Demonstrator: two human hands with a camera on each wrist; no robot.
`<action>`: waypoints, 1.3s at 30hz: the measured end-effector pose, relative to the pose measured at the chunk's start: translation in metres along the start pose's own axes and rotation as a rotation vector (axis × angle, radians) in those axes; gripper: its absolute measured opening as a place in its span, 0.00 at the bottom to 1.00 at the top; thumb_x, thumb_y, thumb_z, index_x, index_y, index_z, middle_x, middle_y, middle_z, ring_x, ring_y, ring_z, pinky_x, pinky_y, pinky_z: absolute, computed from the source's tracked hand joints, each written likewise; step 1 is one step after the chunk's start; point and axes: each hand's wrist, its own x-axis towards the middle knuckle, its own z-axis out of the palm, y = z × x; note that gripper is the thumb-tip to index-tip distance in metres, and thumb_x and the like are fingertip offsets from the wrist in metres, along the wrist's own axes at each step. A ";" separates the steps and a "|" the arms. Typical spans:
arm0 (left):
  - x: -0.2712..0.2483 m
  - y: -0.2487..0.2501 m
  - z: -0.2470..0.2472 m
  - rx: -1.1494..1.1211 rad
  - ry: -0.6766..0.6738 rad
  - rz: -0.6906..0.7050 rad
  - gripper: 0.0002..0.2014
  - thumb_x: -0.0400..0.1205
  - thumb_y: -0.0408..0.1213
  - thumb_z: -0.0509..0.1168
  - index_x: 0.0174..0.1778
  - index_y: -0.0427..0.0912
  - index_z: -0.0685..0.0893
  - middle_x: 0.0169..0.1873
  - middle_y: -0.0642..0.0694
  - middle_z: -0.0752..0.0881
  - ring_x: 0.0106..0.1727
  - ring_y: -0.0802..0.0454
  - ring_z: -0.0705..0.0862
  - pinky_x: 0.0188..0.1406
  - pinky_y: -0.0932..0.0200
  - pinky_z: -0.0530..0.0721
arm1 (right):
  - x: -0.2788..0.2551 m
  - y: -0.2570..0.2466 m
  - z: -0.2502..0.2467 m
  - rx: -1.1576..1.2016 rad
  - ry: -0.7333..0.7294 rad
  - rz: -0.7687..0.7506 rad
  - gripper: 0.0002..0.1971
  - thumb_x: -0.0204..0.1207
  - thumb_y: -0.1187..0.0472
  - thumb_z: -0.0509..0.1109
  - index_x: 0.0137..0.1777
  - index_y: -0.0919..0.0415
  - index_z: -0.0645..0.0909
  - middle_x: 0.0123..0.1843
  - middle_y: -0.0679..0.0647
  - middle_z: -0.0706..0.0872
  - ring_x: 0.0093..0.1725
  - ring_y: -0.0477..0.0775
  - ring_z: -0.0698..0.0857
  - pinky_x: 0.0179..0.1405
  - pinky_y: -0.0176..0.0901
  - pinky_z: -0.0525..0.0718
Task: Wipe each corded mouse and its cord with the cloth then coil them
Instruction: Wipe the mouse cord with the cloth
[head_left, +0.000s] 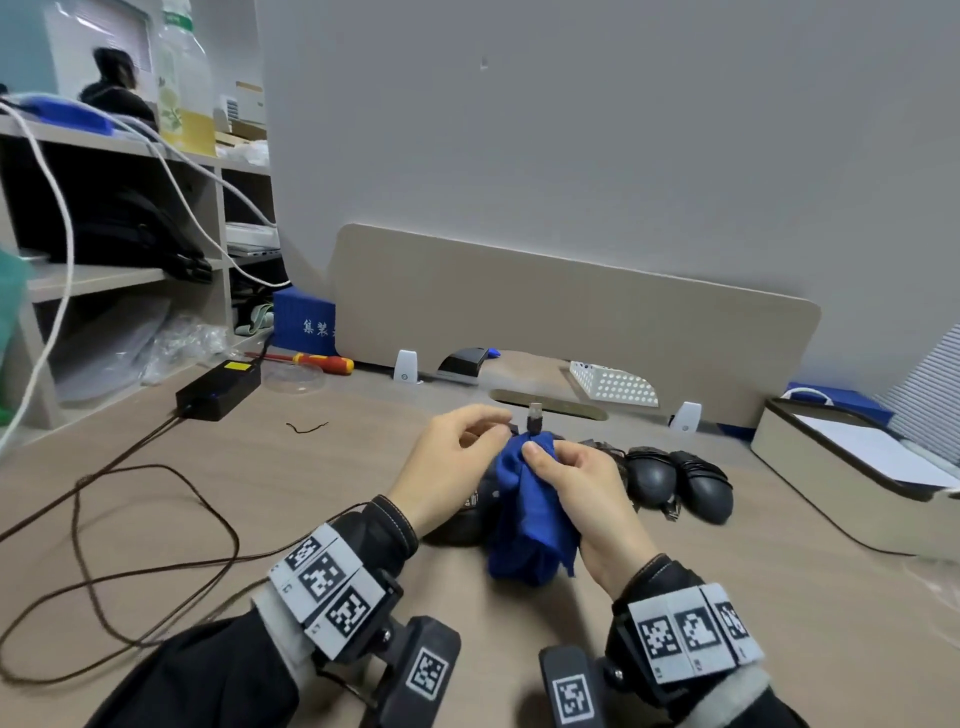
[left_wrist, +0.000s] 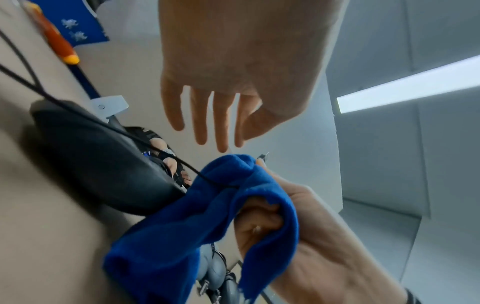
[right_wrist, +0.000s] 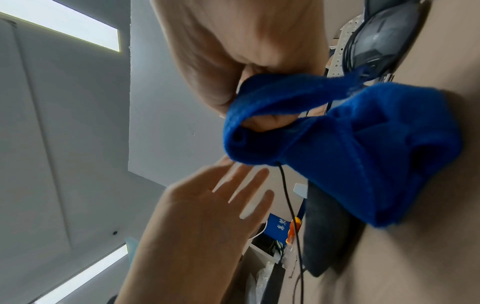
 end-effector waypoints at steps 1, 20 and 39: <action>0.001 0.000 0.001 -0.028 -0.007 0.012 0.08 0.85 0.33 0.66 0.47 0.51 0.89 0.43 0.52 0.91 0.42 0.63 0.86 0.42 0.69 0.81 | 0.001 0.001 0.001 -0.044 -0.029 -0.020 0.09 0.83 0.62 0.71 0.49 0.69 0.87 0.45 0.68 0.91 0.43 0.62 0.87 0.48 0.61 0.87; -0.005 0.003 -0.014 -0.430 -0.004 -0.132 0.10 0.86 0.30 0.64 0.44 0.36 0.90 0.29 0.43 0.78 0.24 0.55 0.71 0.16 0.66 0.68 | -0.007 -0.002 -0.010 0.604 -0.144 0.298 0.22 0.83 0.57 0.63 0.71 0.70 0.81 0.65 0.67 0.86 0.60 0.66 0.86 0.67 0.57 0.81; -0.012 -0.006 -0.010 -0.392 -0.133 0.083 0.07 0.81 0.31 0.68 0.51 0.36 0.90 0.32 0.40 0.85 0.22 0.51 0.72 0.17 0.66 0.74 | -0.012 -0.001 -0.004 0.412 -0.275 0.097 0.18 0.79 0.62 0.69 0.63 0.74 0.83 0.59 0.76 0.86 0.54 0.68 0.87 0.59 0.58 0.87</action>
